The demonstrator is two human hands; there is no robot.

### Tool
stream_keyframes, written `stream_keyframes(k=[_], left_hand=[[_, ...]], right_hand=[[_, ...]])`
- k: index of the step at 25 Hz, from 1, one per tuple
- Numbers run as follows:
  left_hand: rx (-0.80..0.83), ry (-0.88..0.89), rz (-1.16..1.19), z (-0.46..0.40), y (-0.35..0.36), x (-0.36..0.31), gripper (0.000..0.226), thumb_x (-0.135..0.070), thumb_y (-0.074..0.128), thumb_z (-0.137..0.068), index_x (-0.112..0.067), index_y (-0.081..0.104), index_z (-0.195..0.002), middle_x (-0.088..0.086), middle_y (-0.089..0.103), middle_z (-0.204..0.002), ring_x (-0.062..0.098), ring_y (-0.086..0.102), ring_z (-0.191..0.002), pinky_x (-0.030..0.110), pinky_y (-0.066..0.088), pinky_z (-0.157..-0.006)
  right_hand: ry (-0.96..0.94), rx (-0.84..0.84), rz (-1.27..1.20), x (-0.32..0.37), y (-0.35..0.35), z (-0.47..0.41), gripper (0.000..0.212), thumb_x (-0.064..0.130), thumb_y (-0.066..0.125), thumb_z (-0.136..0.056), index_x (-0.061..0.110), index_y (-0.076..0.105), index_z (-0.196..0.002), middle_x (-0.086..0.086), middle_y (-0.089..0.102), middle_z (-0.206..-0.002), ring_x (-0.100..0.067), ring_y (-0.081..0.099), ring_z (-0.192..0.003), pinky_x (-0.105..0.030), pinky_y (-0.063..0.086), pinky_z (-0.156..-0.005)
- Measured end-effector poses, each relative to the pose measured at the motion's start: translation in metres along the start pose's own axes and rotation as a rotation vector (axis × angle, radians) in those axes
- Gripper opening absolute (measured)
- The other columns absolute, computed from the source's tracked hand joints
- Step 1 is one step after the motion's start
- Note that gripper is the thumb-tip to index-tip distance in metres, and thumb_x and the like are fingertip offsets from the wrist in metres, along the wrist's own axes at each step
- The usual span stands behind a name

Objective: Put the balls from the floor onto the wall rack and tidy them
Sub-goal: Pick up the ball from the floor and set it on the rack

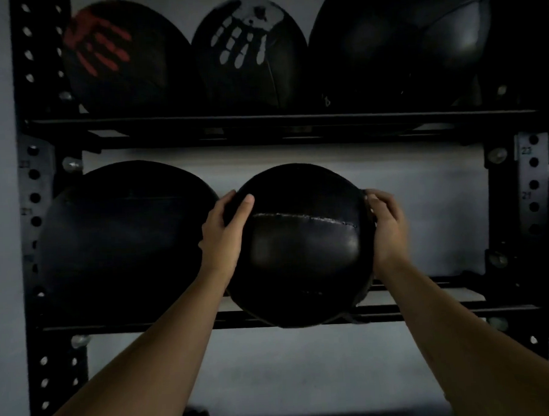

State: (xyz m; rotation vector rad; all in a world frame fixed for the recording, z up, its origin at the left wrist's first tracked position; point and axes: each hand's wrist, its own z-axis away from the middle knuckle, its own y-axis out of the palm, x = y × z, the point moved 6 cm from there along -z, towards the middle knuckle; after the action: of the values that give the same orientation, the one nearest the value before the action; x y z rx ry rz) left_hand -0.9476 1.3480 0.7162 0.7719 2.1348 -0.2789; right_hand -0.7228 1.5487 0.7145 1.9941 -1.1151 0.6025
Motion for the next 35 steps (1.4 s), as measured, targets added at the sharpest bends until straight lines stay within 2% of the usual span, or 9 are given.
stream_keyframes(k=[5, 9, 14, 16, 22, 25, 29, 32, 35], left_hand=[[-0.106, 0.117, -0.026, -0.045, 0.016, 0.009, 0.018, -0.046, 0.067, -0.098, -0.034, 0.077, -0.107, -0.015, 0.075, -0.117, 0.005, 0.068, -0.118, 0.026, 0.052, -0.106], [-0.074, 0.06, -0.069, -0.08, 0.023, 0.032, 0.027, -0.038, 0.063, -0.102, -0.018, 0.079, -0.109, -0.002, 0.078, -0.106, 0.014, 0.071, -0.104, 0.014, 0.049, -0.082], [-0.124, 0.08, -0.092, -0.106, 0.033, 0.053, 0.023, -0.033, 0.062, -0.103, -0.02, 0.079, -0.093, -0.016, 0.072, -0.08, -0.007, 0.066, -0.071, -0.003, 0.041, -0.057], [-0.15, 0.096, -0.111, -0.106, 0.036, 0.05, 0.024, -0.032, 0.062, -0.103, -0.022, 0.079, -0.088, -0.016, 0.073, -0.079, -0.009, 0.067, -0.07, -0.002, 0.04, -0.059], [-0.11, 0.038, -0.385, -0.086, 0.035, 0.021, 0.034, -0.032, 0.053, -0.107, -0.018, 0.078, -0.126, 0.005, 0.076, -0.127, 0.025, 0.067, -0.122, 0.028, 0.045, -0.095], [-0.12, 0.064, -0.637, -0.058, 0.05, -0.016, 0.025, -0.036, 0.056, -0.103, -0.027, 0.077, -0.114, -0.002, 0.075, -0.115, 0.024, 0.069, -0.109, 0.033, 0.052, -0.09], [-0.079, 0.232, -0.85, -0.038, 0.111, -0.102, 0.019, -0.035, 0.059, -0.101, -0.03, 0.077, -0.104, -0.005, 0.076, -0.107, 0.023, 0.071, -0.104, 0.042, 0.058, -0.097], [-0.092, 0.366, -0.881, -0.04, 0.152, -0.175, 0.013, -0.036, 0.061, -0.099, -0.037, 0.073, -0.1, -0.016, 0.07, -0.093, 0.015, 0.069, -0.094, 0.037, 0.058, -0.089], [-0.119, 0.498, -0.922, -0.053, 0.178, -0.231, 0.016, -0.034, 0.062, -0.098, -0.032, 0.075, -0.107, -0.016, 0.067, -0.093, 0.014, 0.067, -0.092, 0.031, 0.051, -0.082]], right_hand=[[-0.043, 0.097, 0.117, -0.016, 0.021, -0.03, 0.017, 0.02, 0.062, -0.101, 0.018, 0.072, -0.115, 0.005, 0.071, -0.097, 0.005, 0.068, -0.08, -0.008, 0.051, -0.068], [-0.016, 0.146, 0.272, -0.031, 0.036, -0.041, 0.025, 0.035, 0.057, -0.104, 0.023, 0.071, -0.121, 0.004, 0.071, -0.11, -0.014, 0.065, -0.104, -0.026, 0.053, -0.089], [-0.021, 0.098, 0.361, -0.048, 0.035, -0.055, 0.033, 0.044, 0.052, -0.104, 0.025, 0.072, -0.122, 0.006, 0.073, -0.109, -0.016, 0.067, -0.107, -0.025, 0.05, -0.085], [-0.027, 0.105, 0.384, -0.05, 0.033, -0.061, 0.034, 0.046, 0.051, -0.104, 0.025, 0.072, -0.121, 0.004, 0.073, -0.11, -0.016, 0.067, -0.106, -0.022, 0.049, -0.08], [-0.016, 0.307, 0.556, -0.037, 0.029, -0.065, 0.041, 0.052, 0.047, -0.104, 0.026, 0.065, -0.129, -0.005, 0.068, -0.123, -0.025, 0.064, -0.114, -0.032, 0.051, -0.094], [-0.12, 0.436, 0.625, 0.004, 0.009, -0.078, 0.023, 0.04, 0.057, -0.102, 0.024, 0.072, -0.109, 0.005, 0.07, -0.095, -0.019, 0.067, -0.093, -0.015, 0.049, -0.066], [-0.382, 0.406, 0.686, 0.1, -0.025, -0.116, 0.02, 0.026, 0.061, -0.099, 0.018, 0.078, -0.106, -0.001, 0.075, -0.104, -0.02, 0.068, -0.102, -0.021, 0.042, -0.08], [-0.516, 0.331, 0.627, 0.174, -0.054, -0.152, 0.018, 0.021, 0.062, -0.097, 0.017, 0.079, -0.101, 0.001, 0.077, -0.096, -0.016, 0.07, -0.097, -0.013, 0.039, -0.075], [-0.609, 0.243, 0.622, 0.227, -0.075, -0.186, 0.02, 0.024, 0.061, -0.097, 0.014, 0.078, -0.1, -0.003, 0.078, -0.098, -0.019, 0.068, -0.092, -0.022, 0.045, -0.075]])
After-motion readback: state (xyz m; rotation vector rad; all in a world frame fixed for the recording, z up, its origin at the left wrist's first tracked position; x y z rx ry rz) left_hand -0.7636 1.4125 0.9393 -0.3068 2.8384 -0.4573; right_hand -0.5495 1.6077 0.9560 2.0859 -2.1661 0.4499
